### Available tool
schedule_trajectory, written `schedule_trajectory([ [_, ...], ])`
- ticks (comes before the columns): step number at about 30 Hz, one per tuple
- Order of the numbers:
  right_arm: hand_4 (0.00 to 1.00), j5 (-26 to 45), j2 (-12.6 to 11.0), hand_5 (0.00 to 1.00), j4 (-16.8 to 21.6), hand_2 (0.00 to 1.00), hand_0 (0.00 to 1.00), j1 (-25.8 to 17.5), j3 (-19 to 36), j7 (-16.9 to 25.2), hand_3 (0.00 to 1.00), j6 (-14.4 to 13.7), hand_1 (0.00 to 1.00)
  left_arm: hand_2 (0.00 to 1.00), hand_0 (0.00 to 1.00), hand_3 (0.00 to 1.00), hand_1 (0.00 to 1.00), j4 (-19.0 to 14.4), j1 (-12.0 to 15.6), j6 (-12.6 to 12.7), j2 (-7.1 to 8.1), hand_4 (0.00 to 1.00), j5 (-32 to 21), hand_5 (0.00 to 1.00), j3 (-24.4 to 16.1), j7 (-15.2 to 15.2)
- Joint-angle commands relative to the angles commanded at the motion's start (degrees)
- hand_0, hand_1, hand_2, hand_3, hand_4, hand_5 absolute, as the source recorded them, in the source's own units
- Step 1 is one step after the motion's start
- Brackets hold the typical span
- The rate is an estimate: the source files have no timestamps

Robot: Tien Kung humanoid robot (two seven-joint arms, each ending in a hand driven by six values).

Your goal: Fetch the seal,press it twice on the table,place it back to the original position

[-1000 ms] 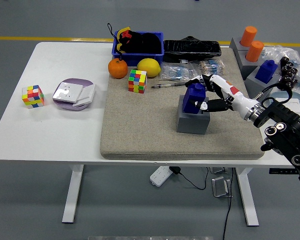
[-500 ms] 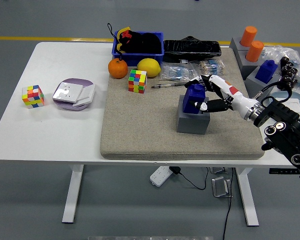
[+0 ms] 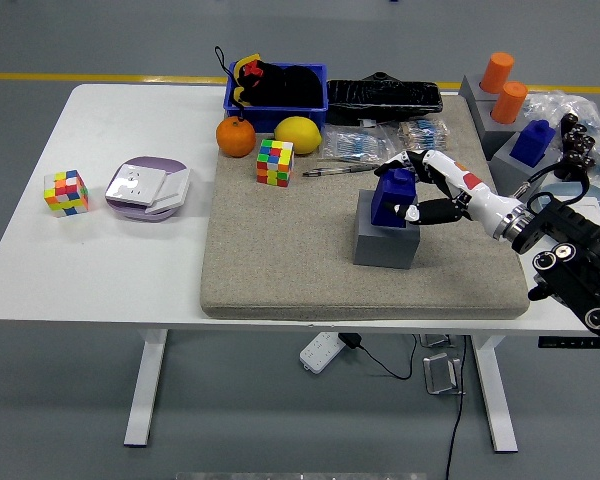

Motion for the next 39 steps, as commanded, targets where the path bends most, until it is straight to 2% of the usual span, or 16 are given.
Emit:
schedule_trajectory([
  [39,0.524,-2.4,-0.5,0.002,-0.9,0.474,0.558,0.8,-0.8,1.1,0.587,-0.2,0.464,0.800,0.816,0.857,0.823,0.0,0.0,-0.2,-0.11,0.830,0.2,0.423,-0.1,0.0],
])
